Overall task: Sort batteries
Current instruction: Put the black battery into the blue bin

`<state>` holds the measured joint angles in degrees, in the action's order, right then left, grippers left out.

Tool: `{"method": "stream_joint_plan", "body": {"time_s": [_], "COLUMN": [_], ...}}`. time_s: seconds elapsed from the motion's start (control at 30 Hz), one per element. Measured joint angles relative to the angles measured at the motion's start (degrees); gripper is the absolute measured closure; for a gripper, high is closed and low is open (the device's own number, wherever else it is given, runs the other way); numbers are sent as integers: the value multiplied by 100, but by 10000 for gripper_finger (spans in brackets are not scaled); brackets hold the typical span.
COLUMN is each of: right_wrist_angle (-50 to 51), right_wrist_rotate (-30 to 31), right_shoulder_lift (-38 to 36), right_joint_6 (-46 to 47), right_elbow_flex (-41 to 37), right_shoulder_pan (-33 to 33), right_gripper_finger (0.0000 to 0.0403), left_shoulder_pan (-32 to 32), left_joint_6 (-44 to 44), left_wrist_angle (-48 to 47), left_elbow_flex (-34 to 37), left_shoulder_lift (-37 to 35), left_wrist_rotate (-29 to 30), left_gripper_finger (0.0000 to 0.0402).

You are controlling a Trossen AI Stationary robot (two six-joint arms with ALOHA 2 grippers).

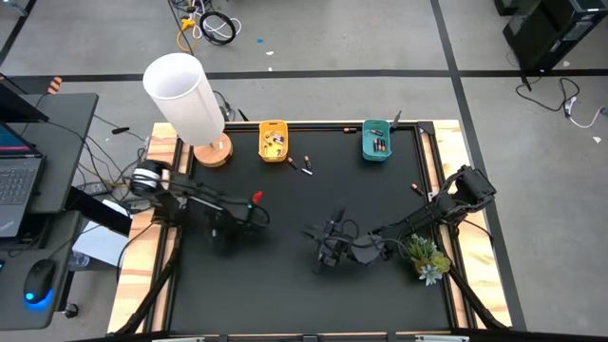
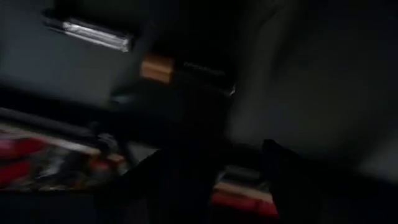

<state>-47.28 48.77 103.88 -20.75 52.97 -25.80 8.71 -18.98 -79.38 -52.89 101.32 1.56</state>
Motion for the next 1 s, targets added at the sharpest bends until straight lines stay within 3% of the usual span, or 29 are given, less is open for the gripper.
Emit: {"method": "stream_joint_plan", "body": {"time_s": [0.13,0.33,0.67,1.0], "right_wrist_angle": [66,65,65,68], "right_wrist_rotate": [-1,-66,-94,-103], "right_shoulder_lift": [0,0,0,0], "right_joint_6": [12,11,15,14], "right_elbow_flex": [0,0,0,0], "right_shoulder_pan": [0,-26,-26,-24], "right_gripper_finger": [322,324,325,330], "left_shoulder_pan": [-11,-9,-67,111], "left_joint_6": [684,1361,1627,1630], "left_wrist_angle": [-104,285,673,884], "left_elbow_flex": [-123,39,363,-405], "left_shoulder_lift": [260,262,255,255], "left_wrist_rotate": [54,199,312,385], "left_gripper_finger": [147,148,153,177]}}
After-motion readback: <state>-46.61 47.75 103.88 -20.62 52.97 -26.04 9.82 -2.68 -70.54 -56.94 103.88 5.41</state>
